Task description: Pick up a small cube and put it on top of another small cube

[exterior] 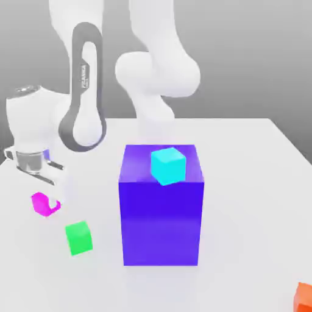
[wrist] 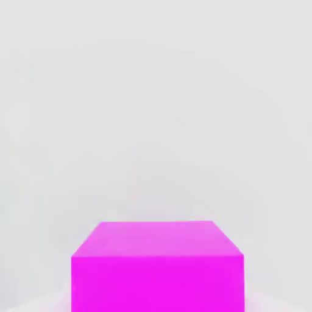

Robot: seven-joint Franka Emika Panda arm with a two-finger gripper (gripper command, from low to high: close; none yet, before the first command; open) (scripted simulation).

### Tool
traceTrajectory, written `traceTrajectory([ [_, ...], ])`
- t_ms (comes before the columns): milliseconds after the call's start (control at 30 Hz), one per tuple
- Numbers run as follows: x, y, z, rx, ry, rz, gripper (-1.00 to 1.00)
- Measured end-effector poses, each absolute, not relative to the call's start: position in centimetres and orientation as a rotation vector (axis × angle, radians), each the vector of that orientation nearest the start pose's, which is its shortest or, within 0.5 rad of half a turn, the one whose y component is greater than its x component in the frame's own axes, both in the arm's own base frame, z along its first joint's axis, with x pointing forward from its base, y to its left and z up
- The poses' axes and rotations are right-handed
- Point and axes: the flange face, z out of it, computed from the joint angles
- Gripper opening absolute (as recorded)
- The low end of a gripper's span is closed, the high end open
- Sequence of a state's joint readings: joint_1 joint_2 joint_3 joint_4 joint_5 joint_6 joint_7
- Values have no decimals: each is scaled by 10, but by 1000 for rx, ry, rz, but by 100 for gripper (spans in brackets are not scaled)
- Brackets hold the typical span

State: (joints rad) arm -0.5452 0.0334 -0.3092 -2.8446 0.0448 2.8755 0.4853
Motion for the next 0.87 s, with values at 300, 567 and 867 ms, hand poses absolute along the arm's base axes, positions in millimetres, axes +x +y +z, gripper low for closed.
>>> traceTrajectory([
  [300,283,-228,220,-2245,2189,2,-100],
  [567,315,-186,237,-2078,2354,0,-100],
  [867,317,-183,179,-2069,2363,-1,100],
])
